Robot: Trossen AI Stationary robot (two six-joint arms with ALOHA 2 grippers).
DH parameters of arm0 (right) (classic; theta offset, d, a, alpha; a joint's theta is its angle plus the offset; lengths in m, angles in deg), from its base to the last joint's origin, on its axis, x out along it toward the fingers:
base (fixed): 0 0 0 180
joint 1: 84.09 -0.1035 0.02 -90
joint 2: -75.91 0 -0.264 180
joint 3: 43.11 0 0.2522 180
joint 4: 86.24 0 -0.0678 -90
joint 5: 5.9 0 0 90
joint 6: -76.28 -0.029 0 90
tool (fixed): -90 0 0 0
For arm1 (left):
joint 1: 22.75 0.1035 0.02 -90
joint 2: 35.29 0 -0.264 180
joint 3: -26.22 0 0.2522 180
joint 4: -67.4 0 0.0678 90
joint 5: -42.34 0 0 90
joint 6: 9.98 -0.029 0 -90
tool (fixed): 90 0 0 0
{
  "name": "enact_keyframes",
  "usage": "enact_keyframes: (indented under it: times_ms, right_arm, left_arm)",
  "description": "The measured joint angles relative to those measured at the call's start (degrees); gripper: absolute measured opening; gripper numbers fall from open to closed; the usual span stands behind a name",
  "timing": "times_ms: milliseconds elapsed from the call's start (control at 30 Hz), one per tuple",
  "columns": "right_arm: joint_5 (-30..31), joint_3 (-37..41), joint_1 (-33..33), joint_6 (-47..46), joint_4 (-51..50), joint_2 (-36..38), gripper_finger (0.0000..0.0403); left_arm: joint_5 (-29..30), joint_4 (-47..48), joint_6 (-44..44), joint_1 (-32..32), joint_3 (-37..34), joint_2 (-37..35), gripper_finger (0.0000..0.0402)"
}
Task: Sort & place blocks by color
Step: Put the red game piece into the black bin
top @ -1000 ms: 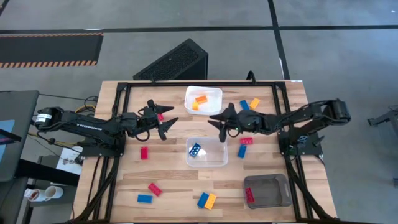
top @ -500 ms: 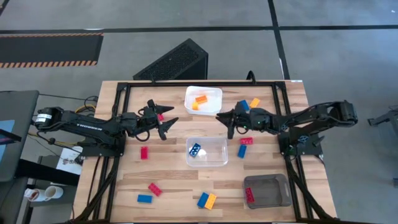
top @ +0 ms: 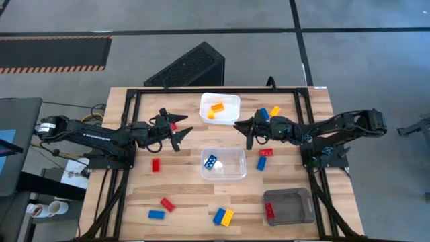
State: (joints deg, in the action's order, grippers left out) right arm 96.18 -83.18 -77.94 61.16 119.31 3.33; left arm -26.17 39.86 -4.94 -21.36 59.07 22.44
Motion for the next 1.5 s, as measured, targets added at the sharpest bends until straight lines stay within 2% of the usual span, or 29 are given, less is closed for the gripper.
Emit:
enact_keyframes:
  times_ms: [967,1167,1500]
  right_arm:
    - [0.4,0.0,1.5,-1.4,0.2,0.0,0.0101]
    - [0.3,0.0,1.3,-1.4,0.2,-0.1,0.0101]
    - [0.6,0.0,-2.9,-1.5,0.5,-0.1,0.0101]
  left_arm:
    - [-0.7,1.4,2.2,0.0,0.0,0.0,0.0258]
    - [-0.6,2.4,5.4,0.0,0.0,0.0,0.0258]
    - [-0.3,9.1,15.8,0.0,0.0,0.0,0.0258]
